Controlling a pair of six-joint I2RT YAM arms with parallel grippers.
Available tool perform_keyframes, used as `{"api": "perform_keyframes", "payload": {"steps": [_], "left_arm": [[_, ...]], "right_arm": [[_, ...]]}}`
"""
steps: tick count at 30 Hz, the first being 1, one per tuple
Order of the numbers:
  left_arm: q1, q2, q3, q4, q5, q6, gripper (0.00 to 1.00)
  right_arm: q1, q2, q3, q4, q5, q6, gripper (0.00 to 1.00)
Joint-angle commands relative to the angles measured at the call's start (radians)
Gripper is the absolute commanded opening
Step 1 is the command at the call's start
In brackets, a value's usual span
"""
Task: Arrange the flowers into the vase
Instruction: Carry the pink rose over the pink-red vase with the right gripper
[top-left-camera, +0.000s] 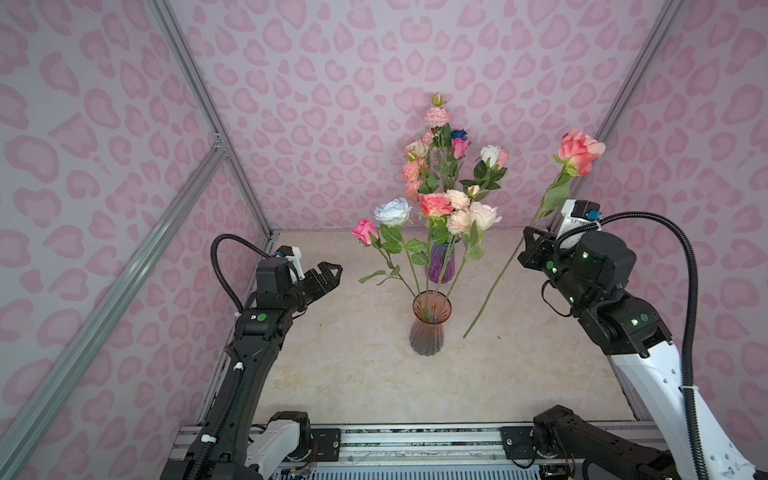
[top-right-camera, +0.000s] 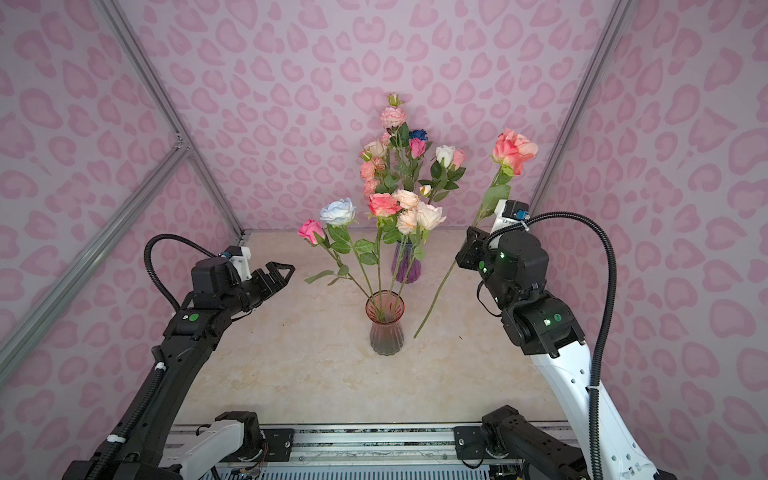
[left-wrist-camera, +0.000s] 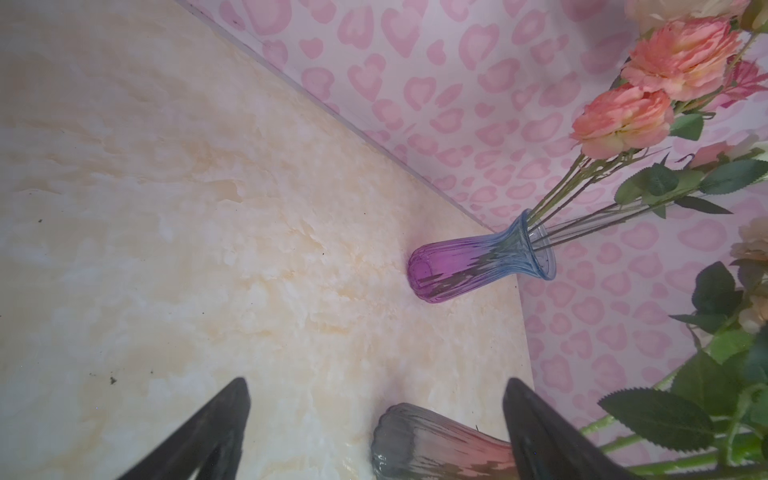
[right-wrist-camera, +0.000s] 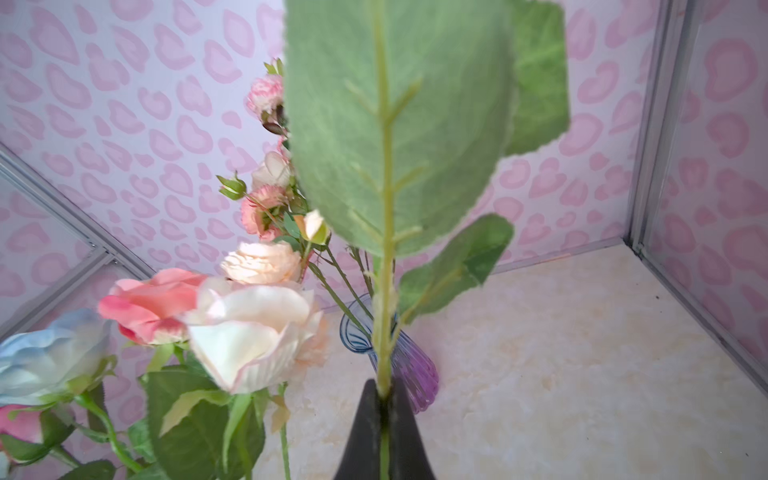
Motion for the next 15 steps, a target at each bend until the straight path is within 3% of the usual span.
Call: {"api": "perform_keyframes", "payload": {"steps": [1, 15], "left_arm": [[0.004, 0.014, -0.009, 0.007, 0.002, -0.008, 0.96], [0.004, 0.070, -0.006, 0.009, 0.045, -0.012, 0.98]], "right_arm": [[0.054, -0.011, 0.012, 0.060, 0.087, -0.045, 0.00], [0.292, 0.008, 0.165, 0.180, 0.239, -0.214, 0.00]]}}
